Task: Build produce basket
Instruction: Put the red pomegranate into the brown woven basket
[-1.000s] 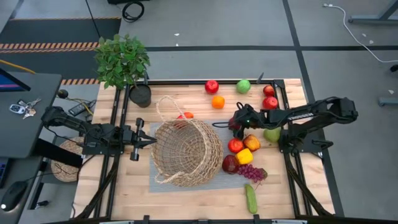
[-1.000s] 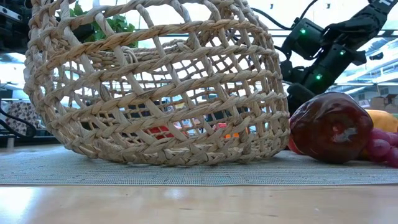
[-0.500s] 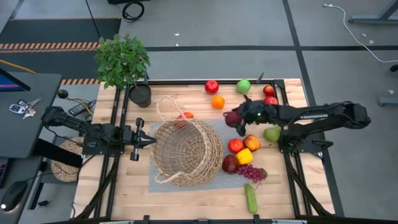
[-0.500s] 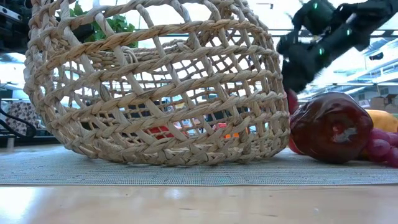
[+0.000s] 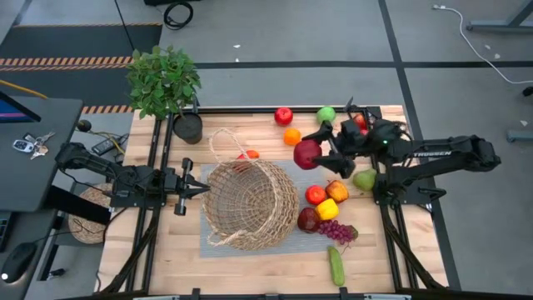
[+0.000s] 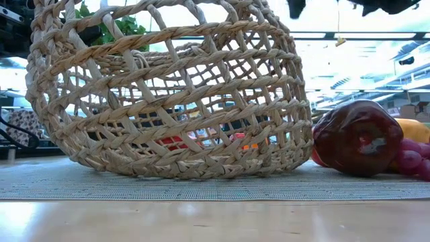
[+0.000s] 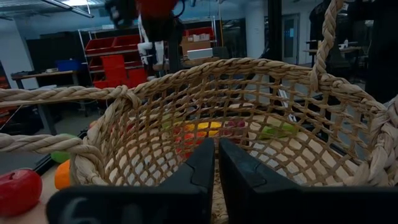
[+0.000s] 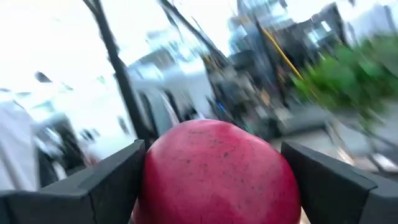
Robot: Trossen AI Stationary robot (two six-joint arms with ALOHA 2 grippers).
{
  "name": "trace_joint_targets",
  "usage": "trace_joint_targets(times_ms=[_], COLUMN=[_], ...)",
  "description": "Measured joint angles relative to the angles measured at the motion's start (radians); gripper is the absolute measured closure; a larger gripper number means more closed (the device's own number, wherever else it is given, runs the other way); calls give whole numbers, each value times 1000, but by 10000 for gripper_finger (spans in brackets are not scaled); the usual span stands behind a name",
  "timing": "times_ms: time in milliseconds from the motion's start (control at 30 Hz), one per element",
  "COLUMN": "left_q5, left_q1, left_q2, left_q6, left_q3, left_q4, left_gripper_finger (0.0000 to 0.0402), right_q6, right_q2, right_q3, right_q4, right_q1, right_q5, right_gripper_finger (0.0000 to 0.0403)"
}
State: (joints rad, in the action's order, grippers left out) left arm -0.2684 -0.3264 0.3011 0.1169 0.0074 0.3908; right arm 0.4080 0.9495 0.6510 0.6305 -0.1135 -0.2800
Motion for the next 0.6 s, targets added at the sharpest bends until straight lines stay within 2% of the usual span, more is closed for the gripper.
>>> trace_joint_targets(times_ms=[133,300,500,600], left_q5=[0,0,0,0], left_q1=[0,0,0,0], left_q2=[0,0,0,0], left_q6=[0,0,0,0], left_q3=[0,0,0,0], left_q4=[0,0,0,0], left_gripper_finger=[369,366,374,372], right_q6=[13,-16,-18,-18], right_q2=[45,142,271,331], right_q3=[1,0,4,51], right_q4=[172,269,464,474], right_q1=[71,152,209,229], right_q5=[97,241,331,363], right_gripper_finger=[36,36,36,36])
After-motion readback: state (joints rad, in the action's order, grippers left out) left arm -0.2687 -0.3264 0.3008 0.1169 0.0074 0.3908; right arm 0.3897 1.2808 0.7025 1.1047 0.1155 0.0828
